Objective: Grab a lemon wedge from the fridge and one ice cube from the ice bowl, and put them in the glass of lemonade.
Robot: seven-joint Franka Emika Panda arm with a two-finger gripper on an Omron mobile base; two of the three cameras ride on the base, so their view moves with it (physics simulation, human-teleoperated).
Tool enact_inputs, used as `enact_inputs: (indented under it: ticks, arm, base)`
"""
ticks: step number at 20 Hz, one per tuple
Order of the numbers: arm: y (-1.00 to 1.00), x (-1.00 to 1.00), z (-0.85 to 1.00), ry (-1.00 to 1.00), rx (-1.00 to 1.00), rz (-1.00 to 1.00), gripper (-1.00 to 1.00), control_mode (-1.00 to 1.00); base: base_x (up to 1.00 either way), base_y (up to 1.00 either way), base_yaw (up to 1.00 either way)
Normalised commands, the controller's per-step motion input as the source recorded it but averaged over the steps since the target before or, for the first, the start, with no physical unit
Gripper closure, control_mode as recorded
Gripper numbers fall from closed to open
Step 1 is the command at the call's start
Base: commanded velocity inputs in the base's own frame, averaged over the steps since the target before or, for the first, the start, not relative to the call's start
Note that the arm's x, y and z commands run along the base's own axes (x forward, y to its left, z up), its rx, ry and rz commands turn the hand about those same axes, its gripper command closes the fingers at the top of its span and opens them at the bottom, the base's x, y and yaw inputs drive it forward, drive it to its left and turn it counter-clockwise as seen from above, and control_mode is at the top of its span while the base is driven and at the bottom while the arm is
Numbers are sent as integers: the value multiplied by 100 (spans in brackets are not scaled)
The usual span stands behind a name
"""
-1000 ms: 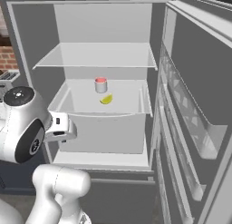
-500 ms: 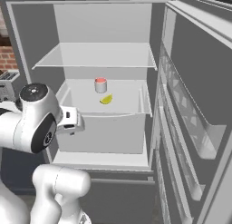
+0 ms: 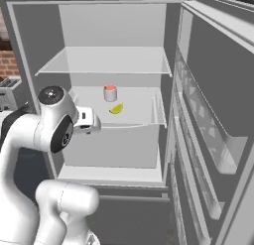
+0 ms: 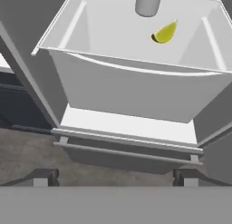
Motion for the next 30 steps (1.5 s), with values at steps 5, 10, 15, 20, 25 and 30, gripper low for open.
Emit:
enact_inputs:
  ticks: [5, 10, 15, 20, 25, 30]
  arm:
    - [0, 65, -17, -6, 0, -11, -100, -100]
    - [0, 49, -13, -2, 1, -24, -100, -100]
    - [0, 40, -5, -2, 8, -23, -100, -100]
    - [0, 37, 0, -1, 12, -16, -100, -100]
    - [-5, 64, -6, 0, 7, -2, -100, -100]
    - [-1, 52, -33, -4, 0, 0, -100, -100]
  base:
    - [0, 0, 0]
    - [0, 0, 0]
    - [0, 0, 0]
    - [0, 0, 0]
    - [0, 0, 0]
    - [0, 0, 0]
